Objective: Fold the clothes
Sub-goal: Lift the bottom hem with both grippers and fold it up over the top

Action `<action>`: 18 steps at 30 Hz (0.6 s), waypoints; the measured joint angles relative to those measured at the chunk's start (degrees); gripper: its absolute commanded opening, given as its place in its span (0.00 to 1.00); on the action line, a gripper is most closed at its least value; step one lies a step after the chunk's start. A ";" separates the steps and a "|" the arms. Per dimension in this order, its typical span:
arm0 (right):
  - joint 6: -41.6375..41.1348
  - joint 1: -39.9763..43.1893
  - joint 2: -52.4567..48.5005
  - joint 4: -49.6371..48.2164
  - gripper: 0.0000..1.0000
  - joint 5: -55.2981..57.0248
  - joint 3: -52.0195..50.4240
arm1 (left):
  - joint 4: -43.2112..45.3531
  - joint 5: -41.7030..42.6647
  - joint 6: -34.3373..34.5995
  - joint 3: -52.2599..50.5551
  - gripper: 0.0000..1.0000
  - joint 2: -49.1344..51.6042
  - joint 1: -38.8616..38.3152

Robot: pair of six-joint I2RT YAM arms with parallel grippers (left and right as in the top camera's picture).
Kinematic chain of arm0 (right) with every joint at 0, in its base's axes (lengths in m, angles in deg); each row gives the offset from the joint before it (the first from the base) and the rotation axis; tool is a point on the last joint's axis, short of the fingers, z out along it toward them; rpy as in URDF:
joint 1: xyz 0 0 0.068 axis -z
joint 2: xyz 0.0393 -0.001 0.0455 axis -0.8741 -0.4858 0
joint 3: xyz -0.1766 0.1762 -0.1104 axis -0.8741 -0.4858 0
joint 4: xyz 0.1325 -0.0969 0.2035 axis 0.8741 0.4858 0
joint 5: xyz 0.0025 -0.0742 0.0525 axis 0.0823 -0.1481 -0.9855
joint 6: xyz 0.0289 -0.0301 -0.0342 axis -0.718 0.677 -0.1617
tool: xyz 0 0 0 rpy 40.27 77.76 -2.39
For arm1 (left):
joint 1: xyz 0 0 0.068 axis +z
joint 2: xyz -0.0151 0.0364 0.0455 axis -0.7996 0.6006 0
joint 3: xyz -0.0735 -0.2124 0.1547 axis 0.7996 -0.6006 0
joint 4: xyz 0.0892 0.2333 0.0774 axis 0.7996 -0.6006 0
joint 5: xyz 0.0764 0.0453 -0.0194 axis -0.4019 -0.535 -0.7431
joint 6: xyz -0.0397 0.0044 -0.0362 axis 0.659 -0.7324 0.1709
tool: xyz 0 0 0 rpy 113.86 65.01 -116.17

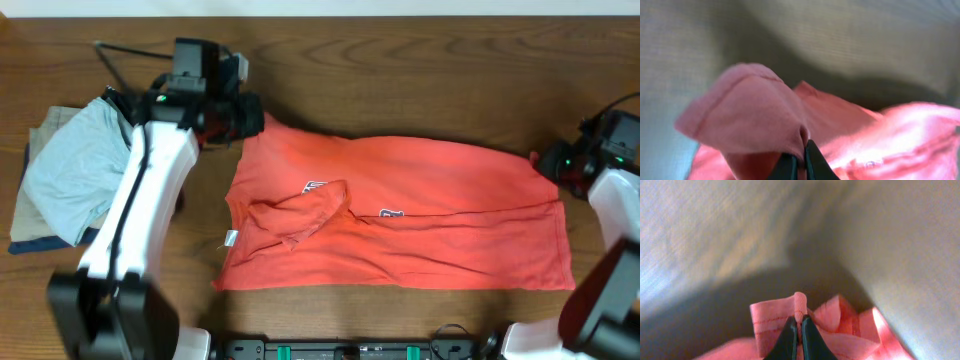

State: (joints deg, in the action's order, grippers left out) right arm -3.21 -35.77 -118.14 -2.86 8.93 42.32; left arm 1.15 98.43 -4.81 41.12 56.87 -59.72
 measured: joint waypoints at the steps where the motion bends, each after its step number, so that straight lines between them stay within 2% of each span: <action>1: -0.04 0.04 2.10 3.52 0.01 0.79 0.04 | -3.19 -0.02 -0.11 0.04 0.06 -1.66 -0.02; 5: -0.13 0.15 7.06 14.62 0.01 5.29 0.09 | -14.80 -0.13 -0.17 0.02 0.06 -5.79 0.04; 10: -1.38 0.28 9.16 22.60 0.01 12.33 0.09 | -25.16 -0.04 -0.11 -0.07 0.06 -6.71 0.07; 18: -2.19 0.31 9.18 26.27 0.01 19.17 0.09 | -27.41 -0.02 -0.13 -3.72 0.06 -6.71 0.04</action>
State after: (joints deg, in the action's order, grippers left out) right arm -5.39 -35.46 -108.96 23.41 28.10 42.41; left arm -26.25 98.40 -4.94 37.41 50.16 -59.68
